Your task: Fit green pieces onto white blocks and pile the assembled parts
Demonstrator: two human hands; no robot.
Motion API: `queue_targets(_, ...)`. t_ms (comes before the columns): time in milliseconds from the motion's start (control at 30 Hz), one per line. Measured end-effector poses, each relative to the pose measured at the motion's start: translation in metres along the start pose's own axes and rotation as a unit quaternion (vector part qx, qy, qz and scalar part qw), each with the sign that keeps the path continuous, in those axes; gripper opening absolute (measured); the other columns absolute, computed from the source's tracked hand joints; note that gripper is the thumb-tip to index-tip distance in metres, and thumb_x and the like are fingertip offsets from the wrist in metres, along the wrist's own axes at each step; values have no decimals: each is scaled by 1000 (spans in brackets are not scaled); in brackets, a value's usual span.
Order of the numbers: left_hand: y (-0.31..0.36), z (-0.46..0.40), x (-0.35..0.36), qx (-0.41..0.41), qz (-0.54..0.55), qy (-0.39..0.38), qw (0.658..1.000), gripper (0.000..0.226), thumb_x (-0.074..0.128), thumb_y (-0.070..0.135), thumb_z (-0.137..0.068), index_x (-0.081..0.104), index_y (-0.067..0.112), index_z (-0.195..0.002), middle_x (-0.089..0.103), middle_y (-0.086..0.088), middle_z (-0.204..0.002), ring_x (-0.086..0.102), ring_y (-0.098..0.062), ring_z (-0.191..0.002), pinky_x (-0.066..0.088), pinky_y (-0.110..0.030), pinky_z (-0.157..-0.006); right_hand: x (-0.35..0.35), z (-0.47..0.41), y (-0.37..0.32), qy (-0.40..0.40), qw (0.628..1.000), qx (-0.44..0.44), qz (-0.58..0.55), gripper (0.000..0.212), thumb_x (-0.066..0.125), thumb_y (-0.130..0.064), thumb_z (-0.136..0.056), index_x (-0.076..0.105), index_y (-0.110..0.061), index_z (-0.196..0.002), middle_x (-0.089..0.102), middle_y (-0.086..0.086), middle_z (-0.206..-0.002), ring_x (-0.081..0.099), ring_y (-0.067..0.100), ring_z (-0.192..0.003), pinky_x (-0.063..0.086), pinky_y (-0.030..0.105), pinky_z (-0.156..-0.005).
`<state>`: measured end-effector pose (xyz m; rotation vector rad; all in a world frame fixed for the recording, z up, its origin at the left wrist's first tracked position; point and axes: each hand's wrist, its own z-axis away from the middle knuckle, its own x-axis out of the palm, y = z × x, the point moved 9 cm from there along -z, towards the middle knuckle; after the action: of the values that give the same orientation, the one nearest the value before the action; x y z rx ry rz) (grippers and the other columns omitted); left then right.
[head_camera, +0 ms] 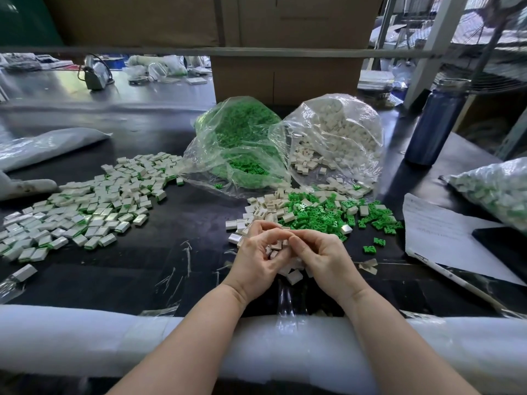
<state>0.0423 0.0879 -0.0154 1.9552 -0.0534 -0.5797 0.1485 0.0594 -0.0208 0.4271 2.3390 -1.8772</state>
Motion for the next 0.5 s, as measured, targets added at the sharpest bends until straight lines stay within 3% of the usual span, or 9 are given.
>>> queue_targets(167, -3, 0, 4, -19, 13, -14, 1000, 16, 67, 11, -82, 67, 22, -93, 46, -1, -105, 48, -6, -100, 41, -15, -86, -1, 0, 7, -4, 1000, 26, -14, 15, 60, -14, -89, 69, -12, -101, 72, 1, -91, 67, 11, -86, 52, 20, -76)
queue_targets(300, -3, 0, 5, -18, 9, -21, 1000, 16, 68, 10, -82, 68, 20, -94, 45, 1, -104, 46, 5, -98, 40, -10, -88, 1, 0, 7, -13, 1000, 26, -6, 8, 60, -15, -90, 66, -15, -93, 69, -1, -82, 62, 4, -74, 50, 18, -68)
queue_targets(400, -3, 0, 5, -14, 7, -24, 1000, 15, 67, 9, -82, 69, 18, -94, 45, 3, -103, 44, 13, -96, 38, -6, -87, 2, 1, 8, -21, 999, 35, -23, 6, 59, -14, -90, 64, -14, -93, 69, 4, -86, 63, 11, -78, 54, 28, -71)
queue_targets(500, -3, 1, 5, -12, 10, -23, 1000, 13, 67, 12, -82, 68, 19, -94, 46, 3, -104, 45, 12, -96, 38, -5, -87, 4, 1, 6, -28, 998, 36, -41, 9, 58, -12, -90, 66, -14, -93, 69, 5, -83, 62, 12, -74, 53, 28, -67)
